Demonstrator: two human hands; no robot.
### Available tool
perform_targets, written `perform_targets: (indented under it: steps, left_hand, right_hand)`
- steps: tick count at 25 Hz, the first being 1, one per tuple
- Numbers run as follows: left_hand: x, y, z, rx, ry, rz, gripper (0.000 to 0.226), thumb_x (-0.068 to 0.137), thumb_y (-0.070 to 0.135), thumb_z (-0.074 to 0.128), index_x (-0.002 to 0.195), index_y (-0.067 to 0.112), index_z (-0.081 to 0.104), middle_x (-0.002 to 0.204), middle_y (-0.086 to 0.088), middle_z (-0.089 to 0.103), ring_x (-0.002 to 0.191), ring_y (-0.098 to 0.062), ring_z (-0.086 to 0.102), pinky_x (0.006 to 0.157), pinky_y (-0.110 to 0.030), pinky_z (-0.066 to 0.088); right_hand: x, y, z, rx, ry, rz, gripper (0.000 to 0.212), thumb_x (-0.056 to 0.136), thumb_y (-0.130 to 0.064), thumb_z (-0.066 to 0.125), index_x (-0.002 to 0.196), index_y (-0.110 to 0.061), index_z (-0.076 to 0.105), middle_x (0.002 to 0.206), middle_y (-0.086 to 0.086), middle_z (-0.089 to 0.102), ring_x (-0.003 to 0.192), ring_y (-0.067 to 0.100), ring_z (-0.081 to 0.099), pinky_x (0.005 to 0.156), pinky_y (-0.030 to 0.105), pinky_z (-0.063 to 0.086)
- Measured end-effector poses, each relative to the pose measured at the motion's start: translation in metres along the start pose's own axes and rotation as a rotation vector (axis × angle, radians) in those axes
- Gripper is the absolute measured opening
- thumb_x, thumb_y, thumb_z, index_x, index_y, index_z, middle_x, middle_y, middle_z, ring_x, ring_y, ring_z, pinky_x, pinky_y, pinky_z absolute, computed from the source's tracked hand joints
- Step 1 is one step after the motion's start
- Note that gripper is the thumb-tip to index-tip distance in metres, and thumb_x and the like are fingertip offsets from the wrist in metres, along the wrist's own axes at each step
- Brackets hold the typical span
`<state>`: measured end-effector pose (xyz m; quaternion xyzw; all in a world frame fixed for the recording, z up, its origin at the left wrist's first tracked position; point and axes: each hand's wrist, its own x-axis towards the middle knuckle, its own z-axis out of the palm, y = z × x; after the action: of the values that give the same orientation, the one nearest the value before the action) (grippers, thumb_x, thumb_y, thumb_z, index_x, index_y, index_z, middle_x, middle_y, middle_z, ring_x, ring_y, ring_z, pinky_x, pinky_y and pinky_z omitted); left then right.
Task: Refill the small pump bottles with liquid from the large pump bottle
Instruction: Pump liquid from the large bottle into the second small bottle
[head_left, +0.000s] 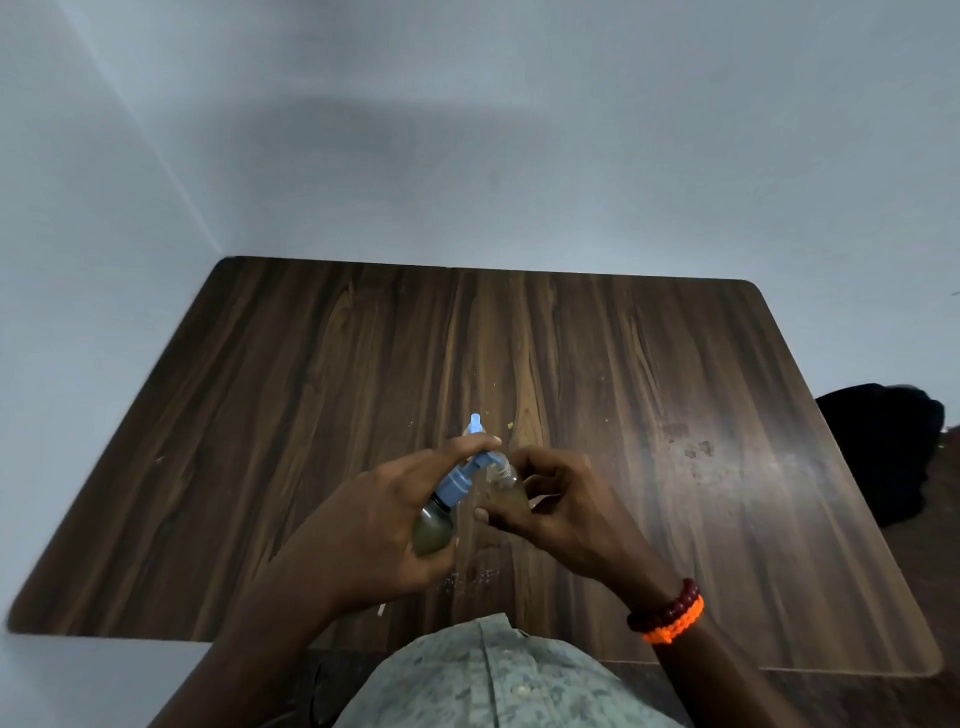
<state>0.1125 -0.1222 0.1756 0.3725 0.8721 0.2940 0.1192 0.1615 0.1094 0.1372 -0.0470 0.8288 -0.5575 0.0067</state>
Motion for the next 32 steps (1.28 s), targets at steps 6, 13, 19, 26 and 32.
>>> perform_targets:
  steps: [6,13,19,26,32]
  left_hand:
    - [0.001,0.006,0.002,0.013,0.051,0.007,0.068,0.083,0.046,0.070,0.144,0.047,0.040,0.110,0.029,0.059,0.078,0.017,0.057,0.070,-0.007,0.048]
    - [-0.002,0.010,0.001,0.006,0.053,0.022,0.076,0.085,0.048,0.068,0.150,0.052,0.029,0.119,0.022,0.064,0.084,0.009,0.063,0.073,-0.018,0.059]
    - [-0.002,0.010,0.003,0.061,0.082,0.019,0.076,0.087,0.044,0.072,0.152,0.048,0.031,0.115,0.025,0.062,0.077,0.013,0.059,0.068,-0.008,0.051]
    - [-0.002,0.014,0.007,0.051,0.145,0.018,0.066,0.084,0.048,0.068,0.144,0.047,0.039,0.118,0.017,0.069,0.080,0.009,0.060,0.071,-0.015,0.057]
    - [-0.002,0.013,0.010,0.014,0.132,0.040,0.088,0.086,0.041,0.073,0.155,0.050,0.020,0.132,0.013,0.065,0.089,-0.001,0.069,0.075,-0.021,0.063]
  right_hand:
    - [-0.002,-0.001,0.001,-0.005,-0.003,-0.032,0.026,0.084,-0.032,0.087,0.103,-0.020,0.073,0.098,-0.004,0.077,0.084,0.012,0.076,0.066,0.021,0.060]
    - [-0.002,-0.006,-0.004,0.034,0.019,-0.028,0.032,0.082,-0.036,0.085,0.104,-0.016,0.074,0.099,-0.003,0.077,0.085,0.012,0.076,0.069,0.025,0.063]
    - [-0.004,-0.007,0.002,0.023,0.035,-0.025,0.032,0.081,-0.037,0.086,0.101,-0.016,0.073,0.098,0.000,0.077,0.084,0.015,0.075,0.070,0.034,0.065]
    - [-0.001,-0.010,-0.003,-0.006,-0.007,-0.040,0.025,0.081,-0.031,0.088,0.098,-0.025,0.070,0.098,-0.005,0.075,0.085,0.012,0.075,0.069,0.024,0.062]
    - [0.004,-0.012,-0.007,0.003,0.051,-0.047,0.035,0.082,-0.026,0.086,0.107,-0.006,0.072,0.105,0.006,0.076,0.089,0.018,0.074,0.076,0.038,0.065]
